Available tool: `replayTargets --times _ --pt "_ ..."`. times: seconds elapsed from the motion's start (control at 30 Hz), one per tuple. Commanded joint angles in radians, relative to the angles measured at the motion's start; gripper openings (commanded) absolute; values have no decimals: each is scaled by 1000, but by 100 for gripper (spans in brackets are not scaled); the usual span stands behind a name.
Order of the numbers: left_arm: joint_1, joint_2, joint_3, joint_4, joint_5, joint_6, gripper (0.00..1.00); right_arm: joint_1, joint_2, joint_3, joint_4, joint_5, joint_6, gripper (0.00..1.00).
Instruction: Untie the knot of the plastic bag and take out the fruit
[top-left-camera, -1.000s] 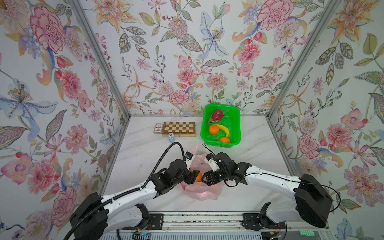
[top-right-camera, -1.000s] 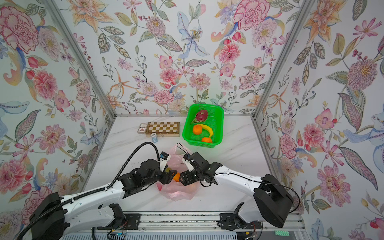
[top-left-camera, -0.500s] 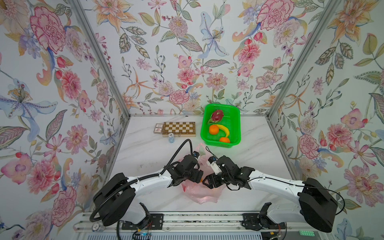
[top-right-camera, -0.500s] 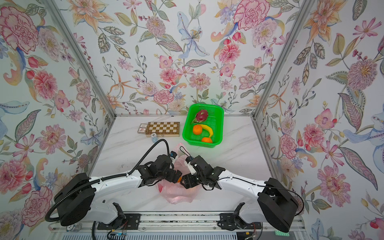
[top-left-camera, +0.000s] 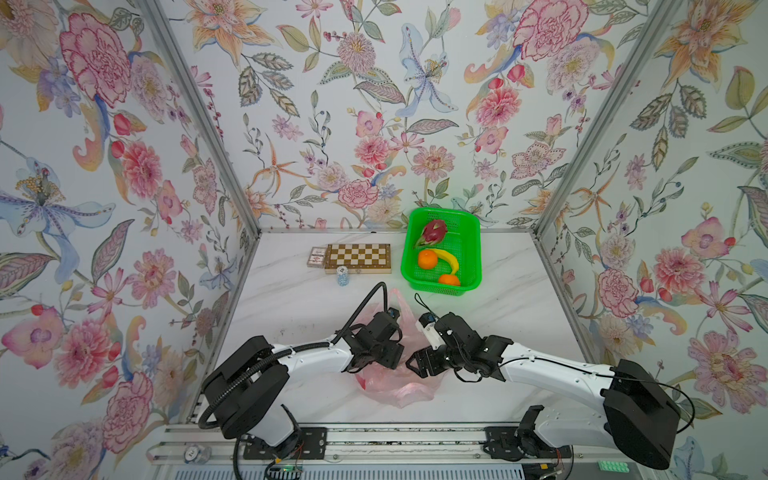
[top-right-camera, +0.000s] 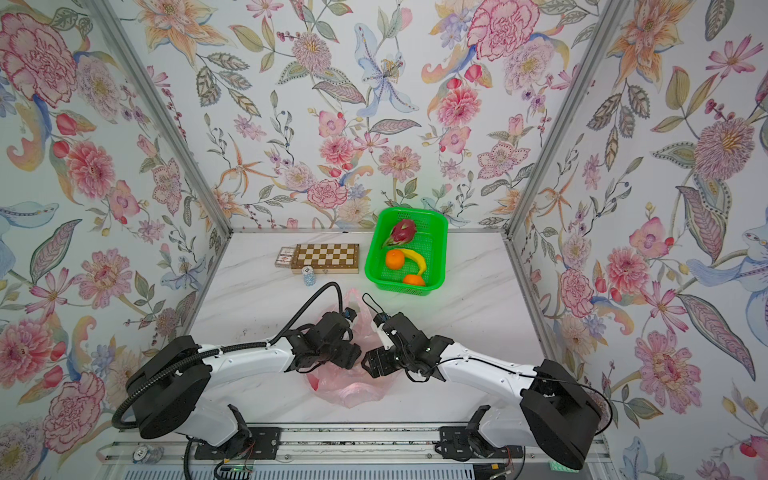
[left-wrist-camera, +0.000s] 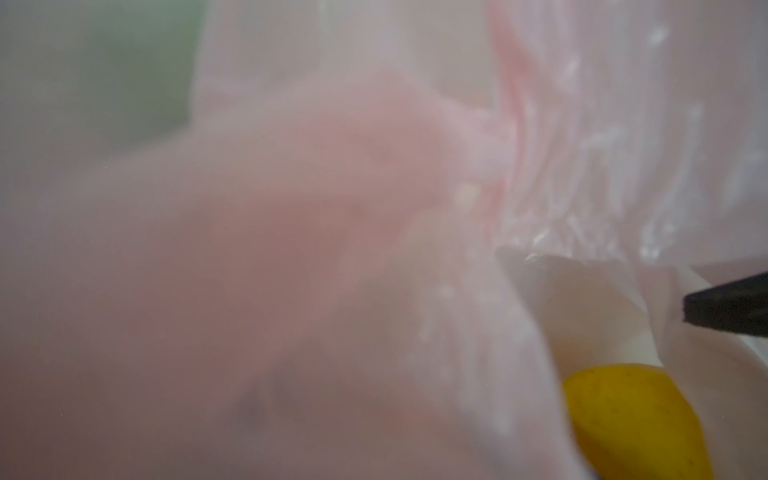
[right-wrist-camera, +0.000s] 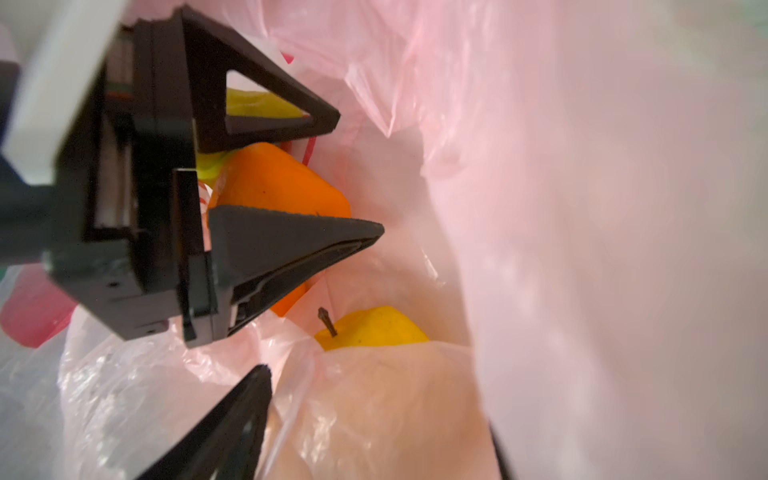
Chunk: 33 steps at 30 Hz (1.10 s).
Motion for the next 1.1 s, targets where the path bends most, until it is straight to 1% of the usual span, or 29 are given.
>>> replayTargets --times 0.0,0.07,0.2,0.43,0.57,0.7,0.87,0.97,1.07 --pt "9 3 -2 -22 34 3 64 -13 -40 -8 2 38 17 84" --pt "10 -3 -2 -15 45 6 58 -23 -66 -12 9 46 25 86" --pt "19 -29 -1 0 68 7 50 -52 -139 -31 30 71 46 91" --pt "45 -110 -12 55 99 15 43 -106 -269 -62 91 102 80 97" --pt "54 -164 -26 109 110 23 42 -140 -316 -63 132 94 106 99" --pt "64 -214 -44 176 119 28 41 -172 -342 -62 195 64 133 99" --pt "84 -263 -67 281 154 34 40 -207 -362 -58 329 2 193 99" --pt "104 -289 -78 351 188 32 39 -227 -366 -39 372 -34 223 99" --pt "124 -312 -75 421 221 32 39 -243 -367 -16 383 -43 248 99"
